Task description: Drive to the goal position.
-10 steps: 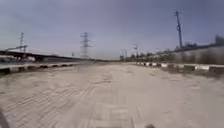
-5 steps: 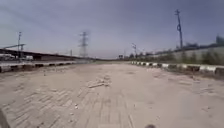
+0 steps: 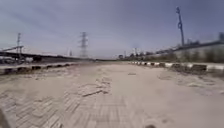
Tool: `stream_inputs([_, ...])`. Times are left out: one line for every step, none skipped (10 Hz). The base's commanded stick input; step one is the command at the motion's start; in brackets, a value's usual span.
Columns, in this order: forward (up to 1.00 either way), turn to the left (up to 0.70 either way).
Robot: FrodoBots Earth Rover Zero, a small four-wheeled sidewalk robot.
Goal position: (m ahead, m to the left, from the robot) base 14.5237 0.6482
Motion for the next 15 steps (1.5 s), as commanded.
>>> stream_inputs([1.00,0.00])
stream_inputs([1.00,0.00])
stream_inputs([1.00,0.00])
stream_inputs([1.00,0.00])
stream_inputs([1.00,0.00])
stream_inputs([1.00,0.00])
stream_inputs([1.00,0.00])
stream_inputs([1.00,0.00])
stream_inputs([1.00,0.00])
stream_inputs([1.00,0.00])
stream_inputs([1.00,0.00])
stream_inputs([1.00,0.00])
stream_inputs([1.00,0.00])
stream_inputs([1.00,0.00])
stream_inputs([1.00,0.00])
